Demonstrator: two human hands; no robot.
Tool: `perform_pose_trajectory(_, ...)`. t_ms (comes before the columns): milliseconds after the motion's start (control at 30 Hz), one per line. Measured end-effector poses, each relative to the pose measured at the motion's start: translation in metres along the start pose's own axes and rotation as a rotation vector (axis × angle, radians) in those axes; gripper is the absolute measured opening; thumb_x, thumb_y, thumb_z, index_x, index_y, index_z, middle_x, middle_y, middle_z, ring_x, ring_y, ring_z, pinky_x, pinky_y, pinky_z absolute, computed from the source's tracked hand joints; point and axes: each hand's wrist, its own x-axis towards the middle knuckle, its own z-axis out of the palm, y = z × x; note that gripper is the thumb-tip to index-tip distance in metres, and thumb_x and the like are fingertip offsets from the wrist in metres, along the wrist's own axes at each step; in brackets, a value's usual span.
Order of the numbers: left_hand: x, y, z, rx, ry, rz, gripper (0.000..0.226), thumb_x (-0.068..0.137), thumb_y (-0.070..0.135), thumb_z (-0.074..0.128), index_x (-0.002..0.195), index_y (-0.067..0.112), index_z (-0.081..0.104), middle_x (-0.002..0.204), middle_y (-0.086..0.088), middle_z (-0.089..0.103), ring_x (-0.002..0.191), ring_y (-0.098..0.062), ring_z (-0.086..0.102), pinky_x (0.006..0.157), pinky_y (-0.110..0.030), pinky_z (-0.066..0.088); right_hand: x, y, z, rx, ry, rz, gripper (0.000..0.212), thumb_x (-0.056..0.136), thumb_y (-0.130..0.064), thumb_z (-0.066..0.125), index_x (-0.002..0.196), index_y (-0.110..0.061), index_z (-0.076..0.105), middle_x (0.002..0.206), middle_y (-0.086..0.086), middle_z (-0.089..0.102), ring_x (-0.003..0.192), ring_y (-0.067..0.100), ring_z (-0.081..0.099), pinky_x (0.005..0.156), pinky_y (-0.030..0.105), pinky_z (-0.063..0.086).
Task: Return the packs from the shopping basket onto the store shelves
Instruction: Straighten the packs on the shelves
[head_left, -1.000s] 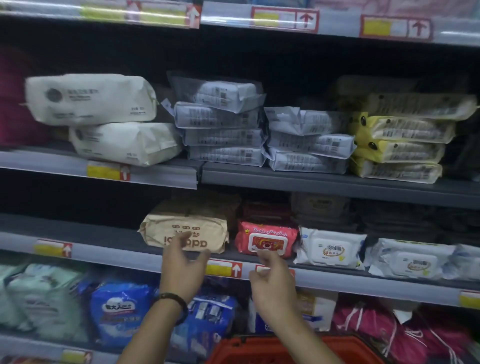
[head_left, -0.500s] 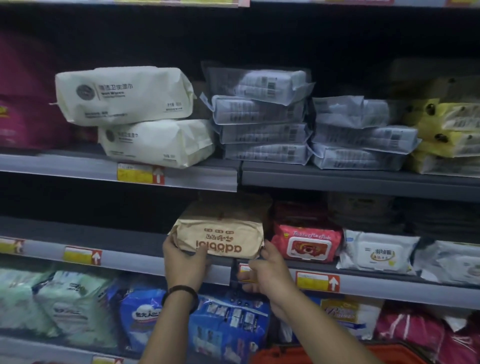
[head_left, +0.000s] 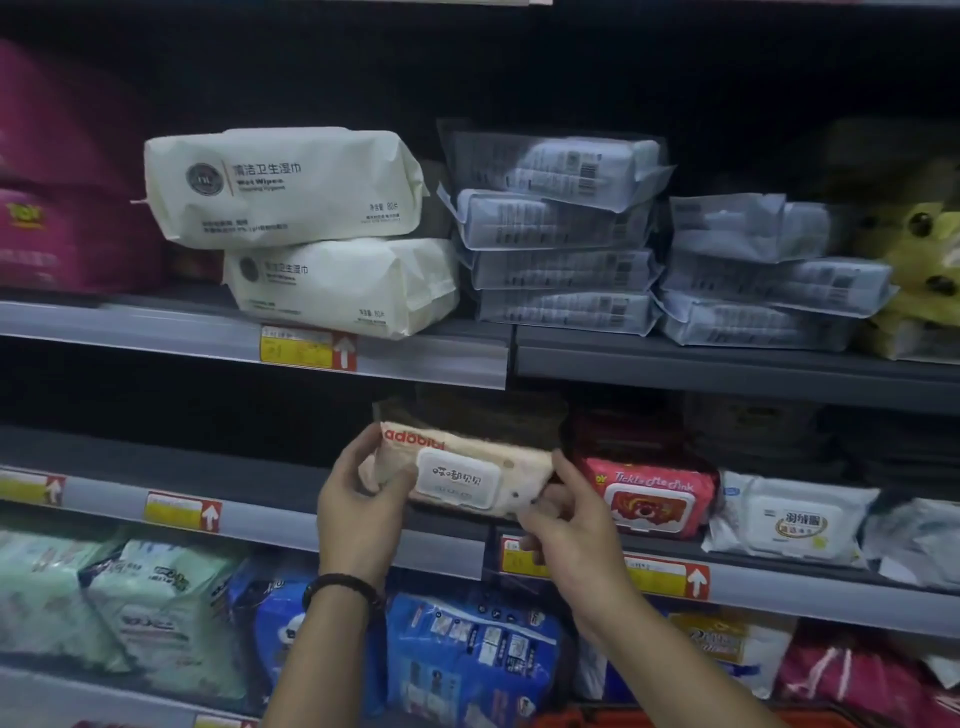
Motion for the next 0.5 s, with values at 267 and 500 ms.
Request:
perform_pose_trajectory(267,-0.013,-0.008,0.006,0.307,-0.152,0.014,0.093,0.088,-0.001,0.072,0.156,0.044,0.026,0.142,0.009,0.053,0.112,-0.01,0.058,0.084,-0.023,0.055,0.009,0.01,0.002,-0.328,-0.105,-0.063,0.104,0.087,-0.011,0.075,0.157,-0.062,0.018,0.147,-0.007,0.058,0.107,0.008,0.071,0.075,0.026,0.063)
perform_pose_trajectory(500,-0.021,-0.017,0.003,0.555,-0.16,0.039,0.121,0.078,0.007,0.076,0.148,0.068,-0.001,0.159,0.012,0.039,0.115,-0.027,0.065,0.078,-0.039,0.06,0.0,0.009,0.002,-0.362,-0.169,0.021,0.12,0.087,0.0,0.076,0.155,-0.066,0.001,0.164,-0.003,0.038,0.063,0.025,0.078,0.054,0.03,0.061)
